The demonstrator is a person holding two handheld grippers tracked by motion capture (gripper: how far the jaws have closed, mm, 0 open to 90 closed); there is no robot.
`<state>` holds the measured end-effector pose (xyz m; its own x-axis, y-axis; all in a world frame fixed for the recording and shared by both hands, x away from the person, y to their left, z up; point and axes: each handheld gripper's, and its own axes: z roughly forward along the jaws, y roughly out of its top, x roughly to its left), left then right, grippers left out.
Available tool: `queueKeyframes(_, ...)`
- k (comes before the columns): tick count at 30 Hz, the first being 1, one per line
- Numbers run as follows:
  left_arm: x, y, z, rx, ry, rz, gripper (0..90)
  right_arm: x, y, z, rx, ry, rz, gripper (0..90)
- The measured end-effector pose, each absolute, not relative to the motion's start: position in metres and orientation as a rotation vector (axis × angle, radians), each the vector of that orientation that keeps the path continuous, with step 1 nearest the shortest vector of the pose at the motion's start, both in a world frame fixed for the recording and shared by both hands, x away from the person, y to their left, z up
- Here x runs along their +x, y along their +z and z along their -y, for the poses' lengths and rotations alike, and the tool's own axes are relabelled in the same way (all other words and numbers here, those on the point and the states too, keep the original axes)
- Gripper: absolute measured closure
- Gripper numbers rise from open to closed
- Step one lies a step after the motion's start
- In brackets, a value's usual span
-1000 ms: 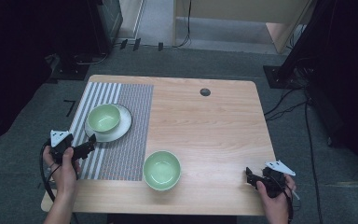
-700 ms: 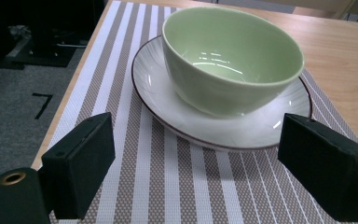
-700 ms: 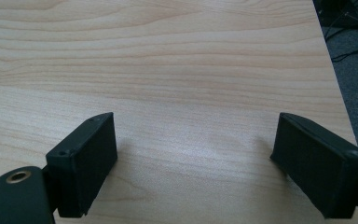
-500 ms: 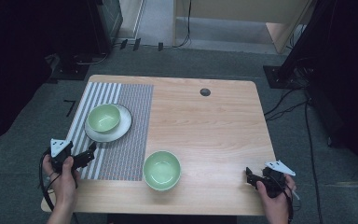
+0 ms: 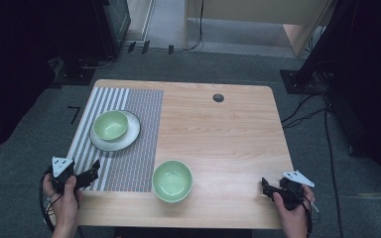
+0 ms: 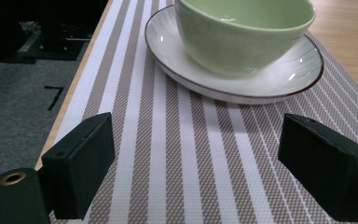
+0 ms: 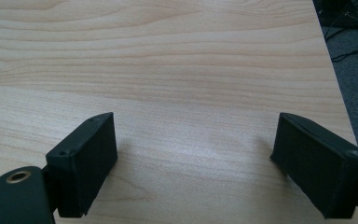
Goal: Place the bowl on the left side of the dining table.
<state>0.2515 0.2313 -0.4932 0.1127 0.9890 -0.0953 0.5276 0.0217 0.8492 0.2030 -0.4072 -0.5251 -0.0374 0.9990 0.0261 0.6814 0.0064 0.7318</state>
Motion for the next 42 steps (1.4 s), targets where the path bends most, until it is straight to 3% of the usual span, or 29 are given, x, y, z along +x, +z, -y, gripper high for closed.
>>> queueKeyframes(32, 0.223, -0.515, -0.265, 1.707, 0.76, -1.551, 10.2, 0.203, -0.525, 0.407, 1.725, 0.798, -1.772, 13.3)
queueKeyframes(42, 0.229, -0.516, -0.264, 1.782, 0.706, -1.57, 10.2, 0.203, -0.525, 0.407, 1.726, 0.797, -1.771, 13.3)
